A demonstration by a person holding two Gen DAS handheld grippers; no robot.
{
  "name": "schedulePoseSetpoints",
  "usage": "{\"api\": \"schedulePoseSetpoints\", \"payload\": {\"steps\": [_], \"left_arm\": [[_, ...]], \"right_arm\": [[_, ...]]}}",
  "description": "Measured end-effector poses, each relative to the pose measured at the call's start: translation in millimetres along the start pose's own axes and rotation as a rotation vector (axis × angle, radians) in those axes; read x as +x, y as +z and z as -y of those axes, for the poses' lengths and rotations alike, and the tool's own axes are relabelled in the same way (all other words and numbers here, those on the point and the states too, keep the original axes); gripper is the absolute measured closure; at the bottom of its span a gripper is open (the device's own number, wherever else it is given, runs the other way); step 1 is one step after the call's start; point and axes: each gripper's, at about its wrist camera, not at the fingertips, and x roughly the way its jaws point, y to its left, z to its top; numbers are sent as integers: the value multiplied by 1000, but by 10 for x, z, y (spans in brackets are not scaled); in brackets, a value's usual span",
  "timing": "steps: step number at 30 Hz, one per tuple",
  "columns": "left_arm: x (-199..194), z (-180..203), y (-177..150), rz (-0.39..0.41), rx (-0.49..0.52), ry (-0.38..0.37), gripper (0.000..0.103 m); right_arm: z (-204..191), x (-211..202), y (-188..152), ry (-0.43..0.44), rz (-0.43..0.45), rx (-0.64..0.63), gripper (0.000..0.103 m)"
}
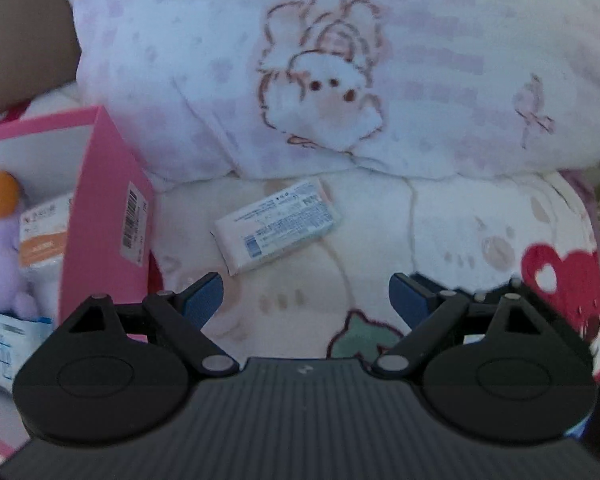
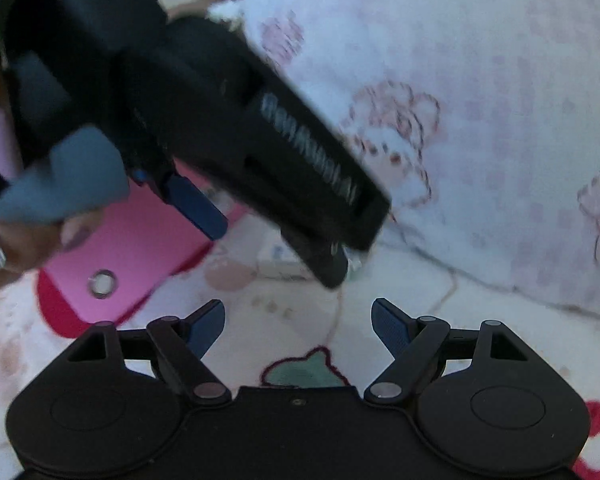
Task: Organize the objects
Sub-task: 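Move the left gripper toward the small white medicine box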
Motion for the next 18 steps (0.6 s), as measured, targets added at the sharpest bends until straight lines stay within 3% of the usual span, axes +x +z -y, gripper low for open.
{"api": "schedulePoseSetpoints", "payload": {"steps": [5, 10, 12, 14, 18], "left_arm": [[156, -109, 82, 21, -36, 12, 14], [273, -209, 147, 23, -83, 16, 18], [288, -230, 163, 36, -97, 8, 21], [315, -244, 179, 34, -103, -11, 32], [386, -328, 178, 23, -155, -13, 39]], "right_arm": [[54, 144, -35, -23, 18, 42, 19], [-7, 369, 45, -27, 14, -12, 19], [-60, 444, 71, -15, 5, -43, 19], [-91, 489, 86, -29, -2, -69, 19], [6, 594, 116, -43, -19, -32, 19]]}}
